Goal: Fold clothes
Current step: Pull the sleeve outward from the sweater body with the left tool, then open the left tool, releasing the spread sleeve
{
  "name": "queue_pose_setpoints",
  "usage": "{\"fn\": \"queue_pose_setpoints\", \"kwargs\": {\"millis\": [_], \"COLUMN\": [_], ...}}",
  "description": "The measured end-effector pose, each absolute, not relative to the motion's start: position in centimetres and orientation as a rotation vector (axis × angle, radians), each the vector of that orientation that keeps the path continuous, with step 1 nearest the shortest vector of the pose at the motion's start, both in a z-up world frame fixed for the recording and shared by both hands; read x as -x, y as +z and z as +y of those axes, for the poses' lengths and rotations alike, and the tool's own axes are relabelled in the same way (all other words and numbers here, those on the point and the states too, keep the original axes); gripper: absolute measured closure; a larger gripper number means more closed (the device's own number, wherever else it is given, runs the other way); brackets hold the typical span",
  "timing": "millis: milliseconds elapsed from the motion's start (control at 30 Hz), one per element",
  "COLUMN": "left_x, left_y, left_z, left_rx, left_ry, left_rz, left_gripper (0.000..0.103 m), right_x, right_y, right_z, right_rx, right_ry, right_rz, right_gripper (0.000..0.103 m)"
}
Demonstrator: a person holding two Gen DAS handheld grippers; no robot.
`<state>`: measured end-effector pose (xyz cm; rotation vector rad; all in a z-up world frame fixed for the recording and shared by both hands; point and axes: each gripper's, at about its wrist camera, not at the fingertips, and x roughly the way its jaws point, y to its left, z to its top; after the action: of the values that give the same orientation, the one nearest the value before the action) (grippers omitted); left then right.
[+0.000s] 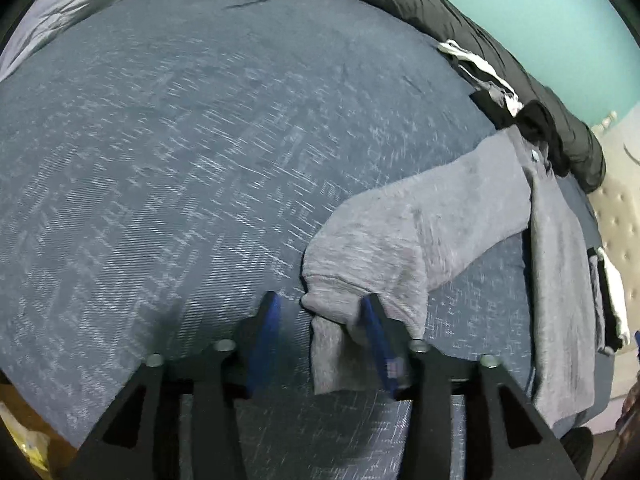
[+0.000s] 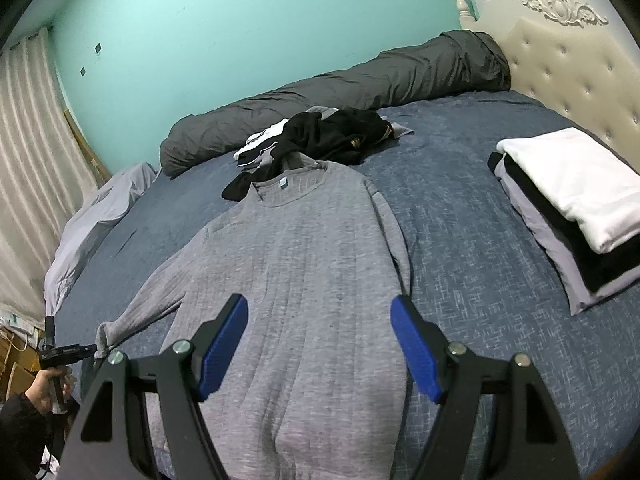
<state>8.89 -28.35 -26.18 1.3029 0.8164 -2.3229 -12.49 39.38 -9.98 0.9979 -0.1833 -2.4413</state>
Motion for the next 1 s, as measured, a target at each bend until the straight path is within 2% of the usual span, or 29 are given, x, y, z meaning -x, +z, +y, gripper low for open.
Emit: {"fn": "queue_pose_setpoints", "kwargs": {"millis": [167,233,267,400,600,1000], "left_x": [-7.9,-7.6,-7.5,-7.5,-9.4,-10.0], "left_y": [-26.2,-26.2,-26.1,-24.6,-21.0,-15.4], "left_z": [-27.6,-27.4,-27.4,-27.1,-30.4,-39.2], "left_rx": [-1.316,-1.318,-1.314,-1.287,-1.155,-0.989], "left_ry": [-2.362,-2.379,-2.384,-2.400,-2.340,-2.171], "left_rz": [0.742,0.724,0.723,0.638,0.598,0.617], "left_gripper": [0.046,0.060,0.073,0.084,0.090,0.092], "right_x": [12.6,12.7,12.7,12.8,13.0,13.6], "right_y": [-10.0,-10.0,-10.0,-10.0,-10.2,-10.6], "right_z": [39.2,39.1,39.1,38.9,38.8,39.4], "right_rx": [-1.006,-1.008,-1.010,-1.012,-1.015,-1.050], "right_ry": [-2.443,-2.444,-2.444,-2.442,-2.435,-2.443], "right_rz": [-0.173,-0.174,-0.173,-0.169,-0.166,-0.164], "right_gripper": [0.028,0.028,0.028,0.028,0.028,0.028]}}
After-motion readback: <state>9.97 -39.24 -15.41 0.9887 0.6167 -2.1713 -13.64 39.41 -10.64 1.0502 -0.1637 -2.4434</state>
